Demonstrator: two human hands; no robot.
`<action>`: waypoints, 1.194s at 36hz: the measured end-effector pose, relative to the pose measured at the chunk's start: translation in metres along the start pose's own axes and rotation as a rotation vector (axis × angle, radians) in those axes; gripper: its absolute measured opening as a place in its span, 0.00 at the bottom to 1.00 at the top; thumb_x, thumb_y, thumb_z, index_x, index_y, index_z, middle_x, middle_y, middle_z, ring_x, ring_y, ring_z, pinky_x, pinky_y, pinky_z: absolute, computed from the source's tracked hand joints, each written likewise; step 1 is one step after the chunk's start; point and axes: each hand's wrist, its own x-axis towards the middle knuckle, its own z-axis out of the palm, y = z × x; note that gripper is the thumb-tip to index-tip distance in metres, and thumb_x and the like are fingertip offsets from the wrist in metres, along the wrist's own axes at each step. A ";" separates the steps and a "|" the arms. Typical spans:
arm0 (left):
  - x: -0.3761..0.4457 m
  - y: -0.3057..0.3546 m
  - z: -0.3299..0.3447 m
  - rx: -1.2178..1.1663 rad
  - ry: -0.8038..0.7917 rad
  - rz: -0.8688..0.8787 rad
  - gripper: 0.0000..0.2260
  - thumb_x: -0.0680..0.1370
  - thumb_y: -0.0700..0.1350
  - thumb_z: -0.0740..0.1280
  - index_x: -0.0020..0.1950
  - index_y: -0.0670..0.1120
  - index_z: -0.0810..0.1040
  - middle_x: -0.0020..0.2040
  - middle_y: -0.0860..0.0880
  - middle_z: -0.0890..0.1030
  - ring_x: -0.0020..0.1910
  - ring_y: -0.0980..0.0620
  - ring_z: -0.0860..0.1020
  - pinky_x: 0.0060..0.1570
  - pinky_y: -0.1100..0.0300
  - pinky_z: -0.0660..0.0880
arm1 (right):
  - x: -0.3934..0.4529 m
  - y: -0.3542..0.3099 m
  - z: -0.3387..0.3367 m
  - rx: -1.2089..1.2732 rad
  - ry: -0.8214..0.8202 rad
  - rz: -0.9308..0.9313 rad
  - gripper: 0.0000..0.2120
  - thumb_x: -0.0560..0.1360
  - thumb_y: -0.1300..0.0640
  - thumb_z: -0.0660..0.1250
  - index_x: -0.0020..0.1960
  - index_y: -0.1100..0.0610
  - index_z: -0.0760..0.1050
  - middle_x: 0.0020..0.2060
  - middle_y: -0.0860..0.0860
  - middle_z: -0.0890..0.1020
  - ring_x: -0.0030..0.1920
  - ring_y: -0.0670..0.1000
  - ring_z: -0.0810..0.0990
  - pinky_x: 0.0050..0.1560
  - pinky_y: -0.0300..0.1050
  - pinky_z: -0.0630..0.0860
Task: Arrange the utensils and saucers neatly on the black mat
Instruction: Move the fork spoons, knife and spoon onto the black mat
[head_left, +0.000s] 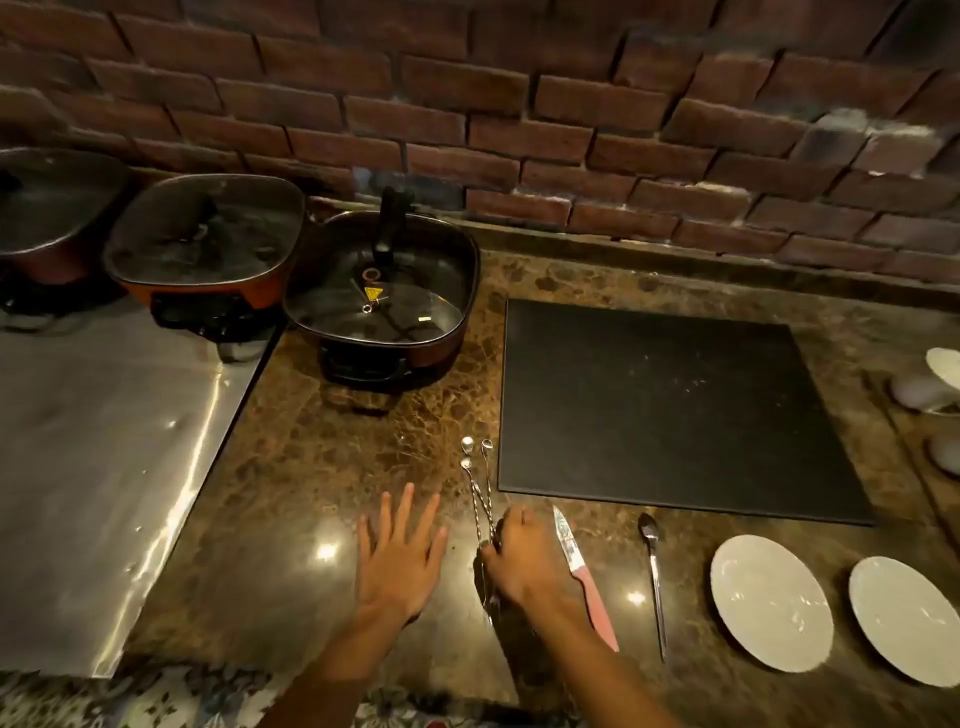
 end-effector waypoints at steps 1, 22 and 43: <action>0.002 -0.002 0.004 0.009 -0.030 -0.017 0.35 0.68 0.68 0.18 0.75 0.64 0.27 0.80 0.53 0.30 0.78 0.47 0.29 0.78 0.38 0.36 | 0.004 0.001 0.003 0.021 -0.015 0.025 0.20 0.78 0.49 0.63 0.64 0.59 0.67 0.63 0.56 0.71 0.62 0.57 0.73 0.61 0.50 0.73; 0.052 -0.007 0.023 0.075 0.333 0.003 0.25 0.84 0.55 0.53 0.81 0.58 0.57 0.81 0.49 0.61 0.80 0.43 0.60 0.75 0.34 0.57 | 0.076 -0.017 0.018 -0.053 -0.119 0.084 0.15 0.76 0.62 0.61 0.61 0.66 0.74 0.57 0.61 0.79 0.56 0.62 0.80 0.55 0.52 0.78; 0.069 -0.007 0.014 0.055 0.227 -0.073 0.26 0.82 0.60 0.48 0.81 0.60 0.54 0.83 0.53 0.54 0.82 0.45 0.54 0.76 0.35 0.53 | 0.116 0.004 -0.046 0.129 -0.145 0.103 0.14 0.70 0.50 0.68 0.33 0.58 0.71 0.32 0.52 0.78 0.32 0.52 0.79 0.30 0.44 0.73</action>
